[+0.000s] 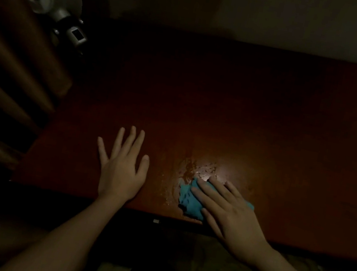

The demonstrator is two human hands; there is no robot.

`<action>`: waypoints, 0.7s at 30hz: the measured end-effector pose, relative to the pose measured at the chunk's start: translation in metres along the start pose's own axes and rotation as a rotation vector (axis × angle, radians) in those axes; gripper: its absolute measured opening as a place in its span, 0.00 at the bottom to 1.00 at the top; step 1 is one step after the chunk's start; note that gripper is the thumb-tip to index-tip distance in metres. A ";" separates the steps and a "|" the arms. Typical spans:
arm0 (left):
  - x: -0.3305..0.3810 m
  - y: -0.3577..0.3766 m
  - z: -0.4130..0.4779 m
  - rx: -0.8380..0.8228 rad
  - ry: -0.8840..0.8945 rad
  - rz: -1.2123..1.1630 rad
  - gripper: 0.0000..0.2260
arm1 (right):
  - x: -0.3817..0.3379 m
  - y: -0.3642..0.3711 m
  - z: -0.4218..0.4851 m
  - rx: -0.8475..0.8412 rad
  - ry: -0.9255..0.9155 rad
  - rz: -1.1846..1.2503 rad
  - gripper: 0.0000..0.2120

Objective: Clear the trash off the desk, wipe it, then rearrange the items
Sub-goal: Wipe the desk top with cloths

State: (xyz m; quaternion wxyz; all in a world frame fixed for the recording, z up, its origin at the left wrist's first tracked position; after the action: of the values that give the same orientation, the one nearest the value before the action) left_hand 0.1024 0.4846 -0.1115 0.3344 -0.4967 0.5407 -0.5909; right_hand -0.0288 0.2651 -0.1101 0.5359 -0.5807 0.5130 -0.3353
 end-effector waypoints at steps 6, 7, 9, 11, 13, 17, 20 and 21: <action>-0.002 0.001 0.004 -0.012 -0.001 -0.020 0.30 | 0.022 -0.004 0.008 0.050 0.141 0.019 0.23; -0.001 0.001 0.005 -0.024 0.011 -0.020 0.30 | 0.023 -0.005 0.016 0.059 0.189 0.028 0.24; -0.001 0.001 0.006 -0.043 0.017 -0.022 0.30 | 0.026 -0.008 0.033 0.067 0.262 0.037 0.23; -0.002 0.000 0.008 -0.048 0.003 -0.037 0.31 | 0.027 -0.010 0.049 0.075 0.301 0.041 0.23; -0.006 -0.001 0.015 -0.039 -0.019 -0.052 0.31 | 0.029 -0.013 0.063 0.080 0.313 0.048 0.23; -0.027 -0.008 0.043 -0.026 -0.107 -0.015 0.32 | 0.034 -0.019 0.086 0.094 0.317 0.057 0.24; -0.037 -0.012 0.066 -0.058 -0.086 0.030 0.32 | 0.041 -0.025 0.108 0.092 0.326 0.052 0.23; -0.039 -0.013 0.075 -0.066 -0.074 0.035 0.32 | 0.044 -0.027 0.117 0.087 0.327 0.051 0.23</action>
State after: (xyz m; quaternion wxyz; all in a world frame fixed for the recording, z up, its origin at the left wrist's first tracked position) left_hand 0.1862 0.5003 -0.1135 0.3479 -0.5193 0.5560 -0.5479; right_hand 0.0980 0.2530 -0.1143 0.4782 -0.4813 0.5928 -0.4338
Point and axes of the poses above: each hand's wrist, its own z-axis towards the middle knuckle, its own y-axis out of the palm, x = y × z, the point moved 3 cm from there along z, towards the middle knuckle, and after that the axes turned 11 degrees about -x, right-handed, at the moved point
